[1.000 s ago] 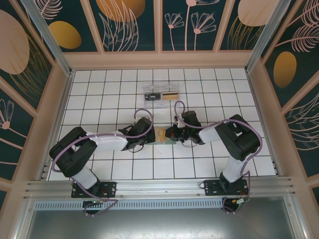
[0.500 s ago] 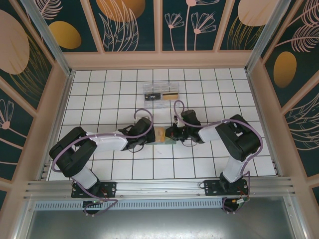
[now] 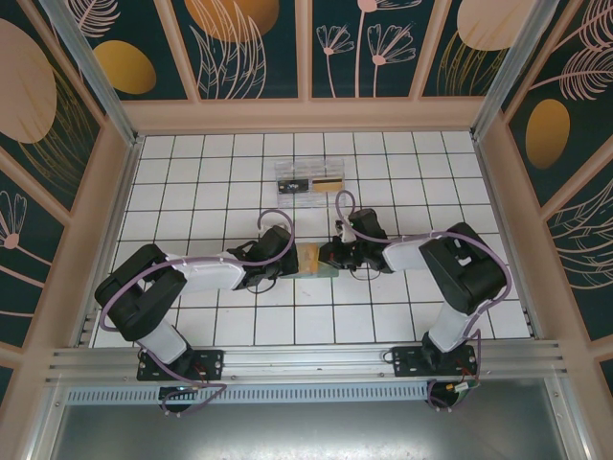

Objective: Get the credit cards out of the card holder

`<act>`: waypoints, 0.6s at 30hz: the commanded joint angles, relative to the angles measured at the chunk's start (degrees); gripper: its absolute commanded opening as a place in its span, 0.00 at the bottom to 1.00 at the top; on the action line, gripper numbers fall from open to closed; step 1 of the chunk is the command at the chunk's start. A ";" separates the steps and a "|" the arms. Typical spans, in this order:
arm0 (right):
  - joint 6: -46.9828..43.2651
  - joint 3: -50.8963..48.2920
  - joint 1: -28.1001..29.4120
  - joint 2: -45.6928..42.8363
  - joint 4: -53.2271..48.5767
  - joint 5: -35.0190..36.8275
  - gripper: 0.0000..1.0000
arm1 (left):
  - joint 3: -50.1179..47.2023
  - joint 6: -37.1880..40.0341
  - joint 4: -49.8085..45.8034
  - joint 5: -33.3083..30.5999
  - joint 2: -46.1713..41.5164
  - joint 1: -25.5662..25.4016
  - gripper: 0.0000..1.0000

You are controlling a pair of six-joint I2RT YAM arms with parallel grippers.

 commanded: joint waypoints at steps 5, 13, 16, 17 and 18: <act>-1.17 -2.05 -0.98 -1.62 -1.04 0.72 0.00 | -1.93 -0.34 -4.13 -0.85 1.36 0.39 0.00; -0.37 -2.19 -0.94 -2.48 -0.09 -0.39 0.00 | -1.84 -0.32 -4.11 -0.67 1.38 0.35 0.00; -0.07 -1.41 -0.98 -2.08 -0.02 -1.01 0.00 | -1.84 -0.29 -4.11 -0.64 1.36 0.35 0.00; 0.06 -1.08 -0.92 -1.72 0.11 -1.13 0.00 | -1.84 -0.24 -4.10 -0.68 1.36 0.34 0.00; 0.13 -0.62 -0.85 -1.29 0.16 -1.22 0.00 | -1.85 -0.30 -4.03 -0.54 1.36 0.32 0.00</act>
